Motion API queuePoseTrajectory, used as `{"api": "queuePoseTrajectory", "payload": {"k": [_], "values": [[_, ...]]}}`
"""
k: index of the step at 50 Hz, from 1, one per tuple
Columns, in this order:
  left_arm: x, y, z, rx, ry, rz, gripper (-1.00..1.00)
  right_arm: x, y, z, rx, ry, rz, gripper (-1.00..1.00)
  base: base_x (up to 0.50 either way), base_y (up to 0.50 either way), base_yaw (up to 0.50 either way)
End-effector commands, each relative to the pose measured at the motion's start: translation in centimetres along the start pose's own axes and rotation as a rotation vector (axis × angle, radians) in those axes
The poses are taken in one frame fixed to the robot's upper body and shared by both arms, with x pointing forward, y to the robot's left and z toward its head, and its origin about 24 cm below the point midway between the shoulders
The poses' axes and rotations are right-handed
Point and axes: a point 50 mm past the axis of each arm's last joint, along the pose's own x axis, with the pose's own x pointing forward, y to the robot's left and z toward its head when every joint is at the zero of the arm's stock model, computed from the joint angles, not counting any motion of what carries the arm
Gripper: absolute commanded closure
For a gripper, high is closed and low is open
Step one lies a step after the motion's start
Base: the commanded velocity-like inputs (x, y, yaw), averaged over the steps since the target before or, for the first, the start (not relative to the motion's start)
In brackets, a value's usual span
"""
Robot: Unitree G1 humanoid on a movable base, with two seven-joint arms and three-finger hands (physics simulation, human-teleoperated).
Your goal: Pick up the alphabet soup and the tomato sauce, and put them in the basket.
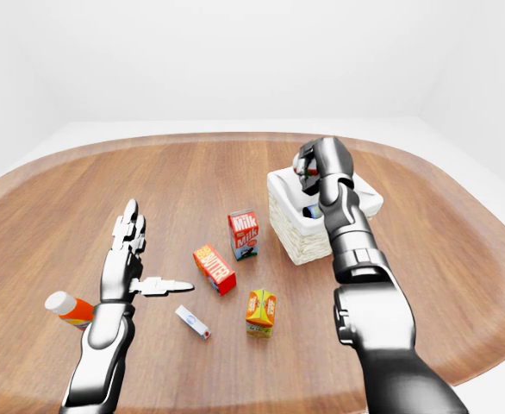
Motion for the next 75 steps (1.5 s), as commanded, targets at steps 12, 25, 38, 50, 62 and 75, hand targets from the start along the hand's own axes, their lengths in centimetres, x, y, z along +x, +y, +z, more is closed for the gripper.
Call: {"api": "queuePoseTrajectory", "payload": {"k": [12, 25, 38, 50, 62, 75], "values": [[0.0, 0.1, 0.0, -0.002, -0.002, 0.0, -1.0, 1.3, -0.4, 1.1, -0.068, 0.046, -0.058, 1.0, 0.0, 0.0, 0.0], [-0.1, 0.0, 0.1, -0.001, -0.006, -0.003, -1.0, 1.1, 0.2, 0.9, -0.137, 0.045, -0.069, 1.0, 0.0, 0.0, 0.0], [-0.1, 0.0, 0.0, 0.0, 0.0, -0.005, -1.0, 0.9, 0.7, 1.3, -0.2, 0.025, -0.113, 1.0, 0.0, 0.0, 0.0], [-0.1, 0.0, 0.2, -0.001, -0.006, -0.005, -1.0, 0.6, 0.9, 0.8, -0.289, 0.037, -0.153, 1.0, 0.0, 0.0, 0.0], [-0.1, 0.0, 0.3, -0.004, -0.012, -0.001, -1.0, 0.2, 1.6, 0.2, -0.356, 0.037, -0.126, 1.0, 0.0, 0.0, 0.0], [0.0, 0.0, 0.0, -0.003, -0.001, -0.002, -1.0, -0.2, 2.4, -0.3, -0.364, 0.041, -0.101, 1.0, 0.0, 0.0, 0.0]]}}
